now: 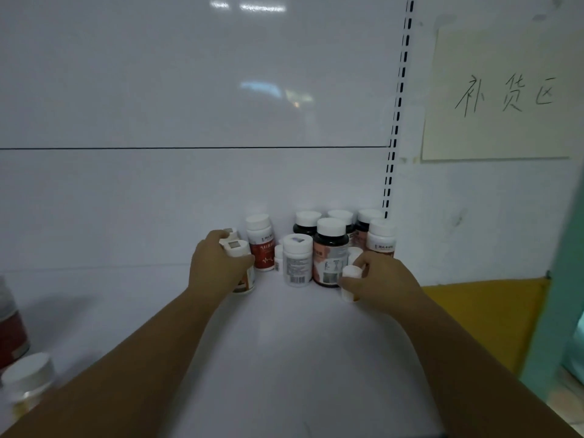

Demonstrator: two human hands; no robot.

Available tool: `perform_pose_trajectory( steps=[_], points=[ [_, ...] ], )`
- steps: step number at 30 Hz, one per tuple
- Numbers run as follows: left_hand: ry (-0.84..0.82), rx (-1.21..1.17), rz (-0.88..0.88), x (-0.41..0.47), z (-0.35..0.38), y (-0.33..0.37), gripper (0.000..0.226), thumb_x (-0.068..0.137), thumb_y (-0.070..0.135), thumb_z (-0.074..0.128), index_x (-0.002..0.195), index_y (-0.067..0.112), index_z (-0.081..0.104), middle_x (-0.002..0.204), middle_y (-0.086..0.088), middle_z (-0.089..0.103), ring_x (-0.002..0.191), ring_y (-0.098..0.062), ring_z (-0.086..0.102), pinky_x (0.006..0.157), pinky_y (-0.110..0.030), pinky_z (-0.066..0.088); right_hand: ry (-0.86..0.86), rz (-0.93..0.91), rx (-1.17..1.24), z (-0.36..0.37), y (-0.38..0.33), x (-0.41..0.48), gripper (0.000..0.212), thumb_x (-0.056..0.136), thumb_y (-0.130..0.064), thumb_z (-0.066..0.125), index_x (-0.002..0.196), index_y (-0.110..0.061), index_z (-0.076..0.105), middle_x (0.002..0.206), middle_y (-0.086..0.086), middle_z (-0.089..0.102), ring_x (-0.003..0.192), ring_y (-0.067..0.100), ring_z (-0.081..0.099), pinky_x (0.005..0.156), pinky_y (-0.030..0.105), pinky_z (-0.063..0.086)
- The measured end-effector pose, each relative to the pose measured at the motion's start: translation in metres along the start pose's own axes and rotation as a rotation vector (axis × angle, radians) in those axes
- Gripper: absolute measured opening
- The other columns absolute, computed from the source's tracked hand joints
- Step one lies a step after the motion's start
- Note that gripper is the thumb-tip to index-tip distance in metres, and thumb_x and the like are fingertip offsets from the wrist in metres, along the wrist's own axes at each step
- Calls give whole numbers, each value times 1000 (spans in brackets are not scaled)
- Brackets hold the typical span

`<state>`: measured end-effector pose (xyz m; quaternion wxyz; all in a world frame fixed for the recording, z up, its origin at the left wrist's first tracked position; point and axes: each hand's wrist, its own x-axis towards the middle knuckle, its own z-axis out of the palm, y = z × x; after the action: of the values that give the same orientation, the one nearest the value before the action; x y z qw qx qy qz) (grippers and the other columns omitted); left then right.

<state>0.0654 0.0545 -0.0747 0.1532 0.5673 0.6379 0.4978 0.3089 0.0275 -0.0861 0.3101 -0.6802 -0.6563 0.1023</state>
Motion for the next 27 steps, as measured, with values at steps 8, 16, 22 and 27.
perform_pose_trajectory(
  steps=[8,16,22,27],
  points=[
    [-293,-558,-193,-41,-4,23,29,77,29,73,101,16,66,101,-5,72,94,-22,68,90,-41,53,-269,2,933,1,-29,-16,16,82,-14,69,96,-13,64,96,6,71,79,13,68,67,28,57],
    [-386,-502,-192,-52,5,24,44,80,53,59,105,17,61,104,-5,71,96,-21,69,94,-44,51,-459,32,1144,15,-39,-17,21,88,-14,58,110,-16,62,107,8,70,97,23,68,80,40,57],
    [-432,-485,-226,-57,3,28,47,82,57,54,114,23,59,115,-3,67,104,-22,65,98,-45,48,-490,37,1241,19,-42,-19,19,93,-11,49,100,-17,65,94,5,72,89,21,69,72,36,60],
    [-534,-665,-318,-60,-20,41,36,89,27,58,122,14,56,107,-9,69,91,-22,67,83,-38,54,-488,-12,1179,6,-52,-24,31,77,-23,61,106,-16,65,109,10,68,103,25,65,78,39,58]
  ],
)
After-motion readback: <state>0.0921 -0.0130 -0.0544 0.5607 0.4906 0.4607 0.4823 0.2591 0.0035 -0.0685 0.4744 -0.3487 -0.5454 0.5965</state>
